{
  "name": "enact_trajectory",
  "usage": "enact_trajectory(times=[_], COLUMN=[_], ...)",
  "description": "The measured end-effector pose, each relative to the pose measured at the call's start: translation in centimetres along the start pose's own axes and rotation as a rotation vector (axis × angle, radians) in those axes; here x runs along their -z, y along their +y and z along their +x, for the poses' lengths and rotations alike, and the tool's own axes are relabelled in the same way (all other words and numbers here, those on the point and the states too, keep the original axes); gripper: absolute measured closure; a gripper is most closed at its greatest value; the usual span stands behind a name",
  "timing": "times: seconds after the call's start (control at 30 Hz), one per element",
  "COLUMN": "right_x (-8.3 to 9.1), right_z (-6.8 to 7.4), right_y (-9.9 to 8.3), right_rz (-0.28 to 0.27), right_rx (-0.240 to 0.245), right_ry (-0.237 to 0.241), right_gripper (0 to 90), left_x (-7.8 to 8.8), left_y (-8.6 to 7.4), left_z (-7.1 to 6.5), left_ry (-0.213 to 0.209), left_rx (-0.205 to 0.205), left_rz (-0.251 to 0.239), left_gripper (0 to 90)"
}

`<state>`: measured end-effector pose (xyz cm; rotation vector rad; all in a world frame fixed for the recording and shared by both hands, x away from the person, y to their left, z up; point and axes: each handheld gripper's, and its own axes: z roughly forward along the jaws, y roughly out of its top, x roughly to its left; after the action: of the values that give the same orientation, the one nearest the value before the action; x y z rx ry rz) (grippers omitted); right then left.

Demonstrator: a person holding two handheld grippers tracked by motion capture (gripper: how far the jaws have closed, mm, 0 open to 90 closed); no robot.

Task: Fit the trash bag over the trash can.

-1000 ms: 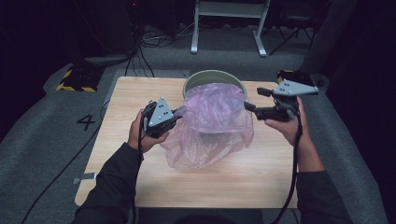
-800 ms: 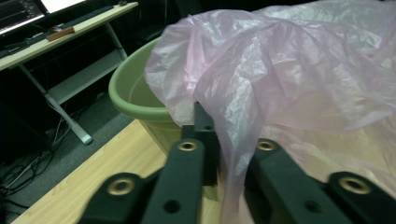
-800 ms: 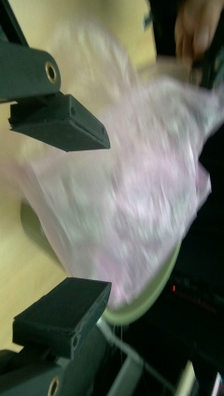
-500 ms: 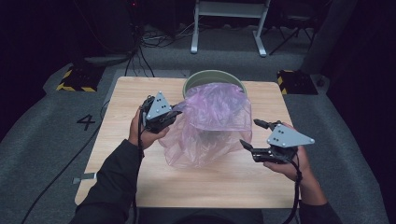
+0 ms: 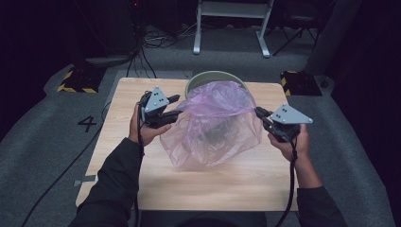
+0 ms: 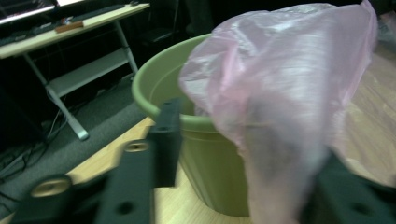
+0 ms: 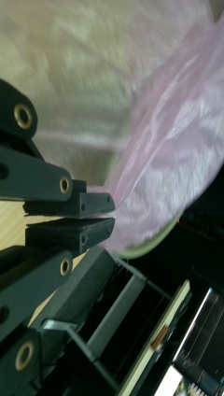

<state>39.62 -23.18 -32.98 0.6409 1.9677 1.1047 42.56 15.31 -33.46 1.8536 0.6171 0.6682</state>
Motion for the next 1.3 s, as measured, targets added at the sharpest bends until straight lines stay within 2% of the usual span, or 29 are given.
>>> enact_trajectory(times=[0.03, 0.1, 0.13, 0.23, 0.33, 0.43, 0.5, 0.63, 0.7, 0.77, 0.83, 0.93, 0.97, 1.0, 1.03, 1.1, 1.13, 1.23, 1.3], right_x=[-0.3, -1.0, -1.4, -2.9, -4.2, -5.8, -6.1, -7.7, -8.0, -8.9, -9.1, -9.8, -10.2, -10.6, -10.6, -11.4, -11.6, -12.0, -12.0], right_z=[-0.5, -1.6, -2.0, -3.2, -3.8, -4.3, -4.5, -5.1, -5.2, -5.7, -5.8, -6.3, -6.5, -6.9, -6.9, -7.2, -7.2, -6.9, -6.7], right_y=[0.1, 0.2, 0.2, 0.5, 0.8, 1.3, 1.3, 1.3, 1.2, 0.9, 0.8, 0.5, 0.4, 0.2, 0.2, -0.4, -0.6, -1.0, -1.0], right_rz=[0.003, 0.013, 0.017, 0.048, 0.071, 0.099, 0.1, 0.125, 0.13, 0.149, 0.155, 0.163, 0.165, 0.171, 0.171, 0.171, 0.178, 0.178, 0.178], right_rx=[-0.014, -0.053, -0.074, -0.09, -0.082, -0.076, -0.092, -0.124, -0.132, -0.167, -0.171, -0.204, -0.221, -0.252, -0.252, -0.316, -0.332, -0.335, -0.328], right_ry=[-0.009, 0.007, 0.007, -0.014, -0.039, -0.058, -0.051, -0.056, -0.056, -0.055, -0.059, -0.053, -0.044, -0.033, -0.033, 0.0, 0.014, 0.047, 0.041], right_gripper=[87.5, 87.8, 88.0, 88.0, 88.0, 88.5, 88.5, 88.5, 88.5, 88.4, 88.4, 88.5, 88.4, 88.6, 88.6, 89.7, 89.9, 90.0, 90.0], left_x=[0.0, -0.1, -0.2, -0.6, -1.2, -1.7, -2.2, -3.1, -3.7, -4.5, -5.1, -6.2, -6.4, -6.8, -7.2, -7.9, -8.2, -8.8, -9.0], left_y=[-0.1, -0.1, -0.2, -0.1, -0.1, 0.0, 0.0, -0.1, -0.2, -0.6, -0.9, -1.4, -1.5, -1.7, -1.9, -2.2, -2.4, -2.9, -3.0], left_z=[0.2, 0.6, 0.9, 1.3, 1.7, 2.1, 2.5, 3.7, 4.2, 4.7, 5.2, 5.9, 6.0, 6.1, 6.1, 6.1, 6.0, 5.7, 5.5], left_ry=[0.011, 0.021, 0.011, 0.051, 0.035, 0.02, 0.025, 0.027, 0.031, 0.04, 0.048, 0.069, 0.068, 0.066, 0.068, 0.042, 0.034, -0.002, -0.025], left_rx=[0.012, 0.028, 0.037, 0.021, 0.028, 0.013, 0.02, 0.057, 0.077, 0.111, 0.137, 0.18, 0.194, 0.199, 0.201, 0.211, 0.212, 0.211, 0.209], left_rz=[0.001, 0.002, 0.003, 0.017, 0.01, 0.017, 0.031, 0.044, 0.047, 0.051, 0.056, 0.051, 0.052, 0.053, 0.055, 0.067, 0.078, 0.092, 0.103], left_gripper=[54.1, 49.2, 48.8, 54.1, 60.5, 75.6, 78.3, 79.1, 79.0, 77.0, 75.9, 75.5, 77.0, 84.2, 84.2, 89.6, 89.8, 89.8, 89.8])
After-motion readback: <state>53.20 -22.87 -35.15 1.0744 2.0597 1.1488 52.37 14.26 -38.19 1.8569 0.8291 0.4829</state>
